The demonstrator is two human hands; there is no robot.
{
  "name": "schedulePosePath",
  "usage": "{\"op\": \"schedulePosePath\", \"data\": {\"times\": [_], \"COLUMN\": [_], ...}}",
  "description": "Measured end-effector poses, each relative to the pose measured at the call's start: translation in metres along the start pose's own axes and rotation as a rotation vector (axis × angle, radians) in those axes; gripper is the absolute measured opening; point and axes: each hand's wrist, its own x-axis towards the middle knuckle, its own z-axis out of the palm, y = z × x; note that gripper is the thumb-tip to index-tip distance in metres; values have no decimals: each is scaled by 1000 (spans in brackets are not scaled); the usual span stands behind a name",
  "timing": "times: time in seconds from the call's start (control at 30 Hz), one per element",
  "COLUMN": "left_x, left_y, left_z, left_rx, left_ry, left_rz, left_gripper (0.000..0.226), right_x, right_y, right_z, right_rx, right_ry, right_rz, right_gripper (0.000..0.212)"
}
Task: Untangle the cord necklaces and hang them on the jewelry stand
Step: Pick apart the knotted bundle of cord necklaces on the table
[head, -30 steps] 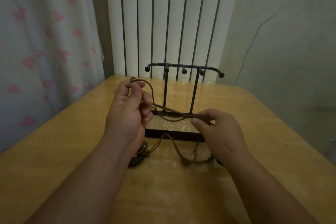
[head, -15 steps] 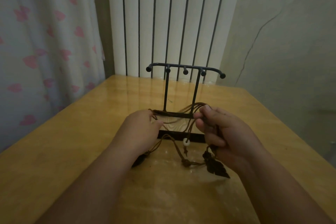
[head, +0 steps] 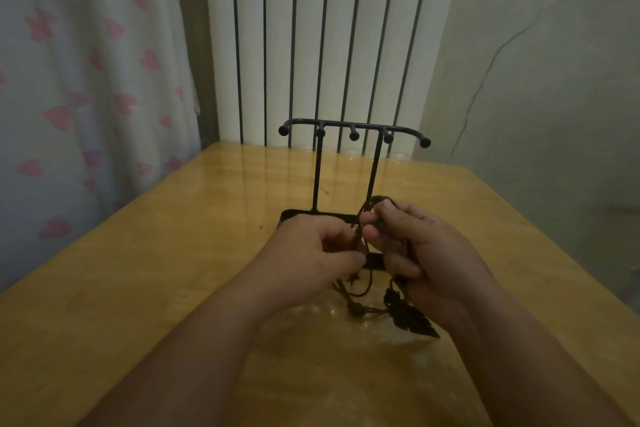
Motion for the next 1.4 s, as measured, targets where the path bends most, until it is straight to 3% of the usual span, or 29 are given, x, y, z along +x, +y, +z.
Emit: {"op": "schedulePosePath", "data": {"times": [0.27,0.5,0.7,0.77,0.9,0.97,1.07,1.27,1.33,1.4], "left_x": [2,3,5,6,5,4,4,9,10,11], "left_y": [0,2,-3,-7,-7,-5,-3,1,4,7], "left_z": [-9,-14,-24,-24,-24,-24,-21,-21,-21,-22], "left_rx": [-285,-315,-458,-403,-285,-191,-129,-102,-93,-115], "left_ry": [107,115,272,334,356,338,284,277,303,328], "left_rz": [-120,-140,-166,-164,-102,-71,-40,8,12,5], "left_gripper": [24,21,23,26,28,26,22,15,14,14], "right_x": [-1,2,3,3,4,7,13,11,13,14], "right_y": [-2,-1,-1,-2,8,16,21,23,29,31], "right_z": [-2,-4,-10,-10,-8,-10,-13,7,13,15], "right_rx": [87,77,87,-61,-971,-1202,-1234,-1035,-1022,-1042], "right_ry": [46,25,84,115,139,151,193,-111,-150,-109], "right_rz": [37,35,4,7,-59,-123,-224,-202,-199,-209], "right_gripper": [13,19,19,21,33,35,50,61,48,17]}}
